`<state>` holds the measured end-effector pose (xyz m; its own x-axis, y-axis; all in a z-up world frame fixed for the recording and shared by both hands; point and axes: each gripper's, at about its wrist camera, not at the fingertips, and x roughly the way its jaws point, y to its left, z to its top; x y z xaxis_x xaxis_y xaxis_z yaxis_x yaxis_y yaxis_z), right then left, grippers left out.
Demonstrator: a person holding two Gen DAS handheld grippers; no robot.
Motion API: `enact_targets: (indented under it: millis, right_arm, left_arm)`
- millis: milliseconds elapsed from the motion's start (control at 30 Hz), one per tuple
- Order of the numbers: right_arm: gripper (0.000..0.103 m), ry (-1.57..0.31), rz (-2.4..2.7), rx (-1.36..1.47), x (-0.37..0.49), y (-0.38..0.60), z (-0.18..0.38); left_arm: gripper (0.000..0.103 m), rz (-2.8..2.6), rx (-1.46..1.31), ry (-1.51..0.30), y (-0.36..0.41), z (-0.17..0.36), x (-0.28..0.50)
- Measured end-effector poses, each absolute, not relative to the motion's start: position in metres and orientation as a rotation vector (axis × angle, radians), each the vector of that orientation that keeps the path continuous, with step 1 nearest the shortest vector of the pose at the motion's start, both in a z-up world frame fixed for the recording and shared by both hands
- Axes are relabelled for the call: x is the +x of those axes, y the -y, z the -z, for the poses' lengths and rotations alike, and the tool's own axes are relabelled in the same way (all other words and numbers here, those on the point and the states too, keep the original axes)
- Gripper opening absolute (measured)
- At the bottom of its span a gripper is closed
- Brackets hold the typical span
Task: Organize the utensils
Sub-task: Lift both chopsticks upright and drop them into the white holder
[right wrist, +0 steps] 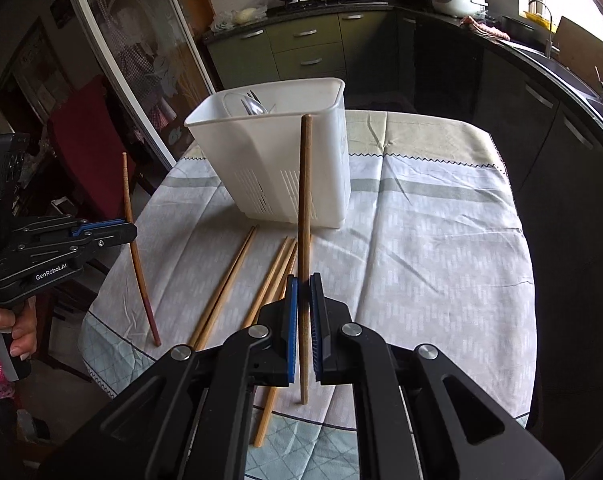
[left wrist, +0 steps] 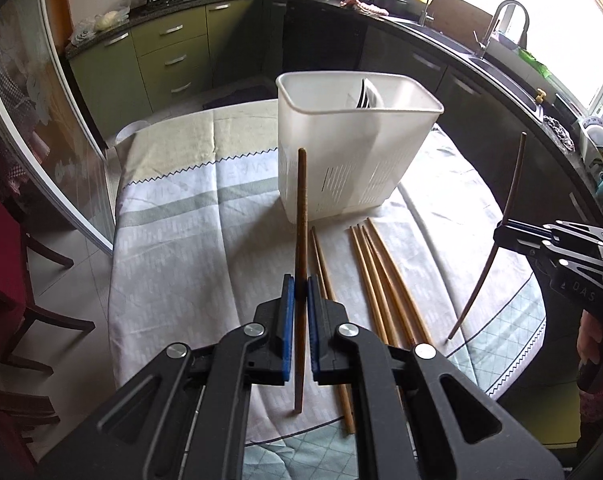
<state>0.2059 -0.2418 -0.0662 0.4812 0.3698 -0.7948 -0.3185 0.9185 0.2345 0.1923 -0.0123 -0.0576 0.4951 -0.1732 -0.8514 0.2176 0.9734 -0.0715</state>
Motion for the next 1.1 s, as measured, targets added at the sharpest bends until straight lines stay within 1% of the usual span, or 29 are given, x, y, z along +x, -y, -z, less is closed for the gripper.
enact_targets:
  millis: [233,500,833,1100]
  right_arm:
    - [0.007,-0.941,-0.432,0.069,0.196,0.253,0.048]
    - [0.007,-0.886,-0.441,0.080,0.194,0.257,0.025]
    - [0.007,-0.726,-0.462,0.137,0.216,0.261,-0.049]
    - [0.007,-0.533,-0.441,0.186,0.245,0.262,-0.113]
  left_arm:
    - [0.007,0.258,0.057,-0.983,0.023,0.040,0.181]
    - [0.007,0.278,0.043,-0.934,0.028,0.015,0.186]
    - [0.007,0.292,0.014,-0.812,0.033,-0.061,0.206]
    - [0.007,0.264,0.002,-0.650,0.036,-0.129,0.227]
